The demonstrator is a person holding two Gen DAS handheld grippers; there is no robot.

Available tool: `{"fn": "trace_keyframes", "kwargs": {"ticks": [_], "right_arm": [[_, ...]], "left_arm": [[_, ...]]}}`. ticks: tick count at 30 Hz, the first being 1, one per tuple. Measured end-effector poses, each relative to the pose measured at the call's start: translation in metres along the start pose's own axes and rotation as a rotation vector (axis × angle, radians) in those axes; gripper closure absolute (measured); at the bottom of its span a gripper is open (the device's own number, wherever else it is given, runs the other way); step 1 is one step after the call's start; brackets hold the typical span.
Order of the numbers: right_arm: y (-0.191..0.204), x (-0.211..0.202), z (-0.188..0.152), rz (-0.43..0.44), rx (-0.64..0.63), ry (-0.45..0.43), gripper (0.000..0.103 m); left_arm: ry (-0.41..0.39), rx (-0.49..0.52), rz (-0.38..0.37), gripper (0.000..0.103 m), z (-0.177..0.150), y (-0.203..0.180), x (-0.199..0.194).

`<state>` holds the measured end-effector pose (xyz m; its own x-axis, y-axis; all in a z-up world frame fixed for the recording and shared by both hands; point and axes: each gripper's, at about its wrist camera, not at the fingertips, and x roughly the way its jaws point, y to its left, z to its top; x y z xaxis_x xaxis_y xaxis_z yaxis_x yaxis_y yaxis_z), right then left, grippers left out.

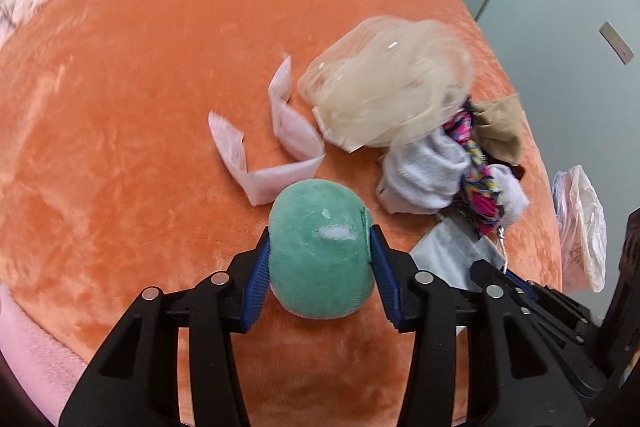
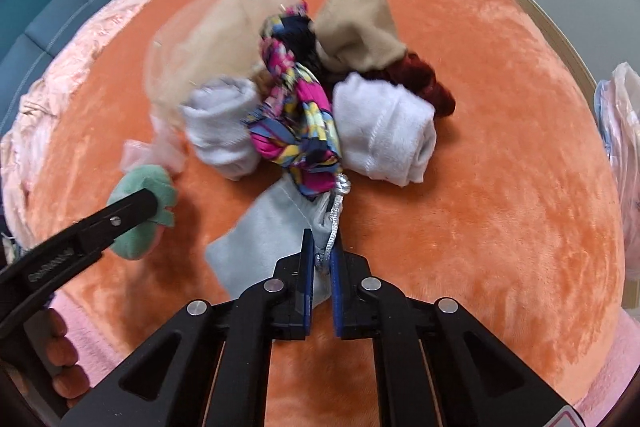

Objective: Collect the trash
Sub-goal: 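Grasp the green ball with the left tool while the right tool grasps the grey pouch, then carry both items over the bin and open both tools to drop them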

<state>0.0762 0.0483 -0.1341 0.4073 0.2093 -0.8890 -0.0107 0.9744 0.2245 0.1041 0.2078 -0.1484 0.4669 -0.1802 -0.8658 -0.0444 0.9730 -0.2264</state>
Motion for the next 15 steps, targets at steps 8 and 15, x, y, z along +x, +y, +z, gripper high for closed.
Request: {"fn": "trace_keyframes", "kwargs": {"ticks": [8,15], "right_arm": [[-0.008,-0.09,0.005,0.037,-0.022,-0.182,0.096],[-0.066,-0.167,0.018,-0.009,0.057,-0.356,0.096]], "left_arm": [[-0.087,0.11,-0.012,0.058,0.008,-0.049,-0.053],[-0.168,0.247,-0.053,0.058,0.015,-0.124,-0.089]]}}
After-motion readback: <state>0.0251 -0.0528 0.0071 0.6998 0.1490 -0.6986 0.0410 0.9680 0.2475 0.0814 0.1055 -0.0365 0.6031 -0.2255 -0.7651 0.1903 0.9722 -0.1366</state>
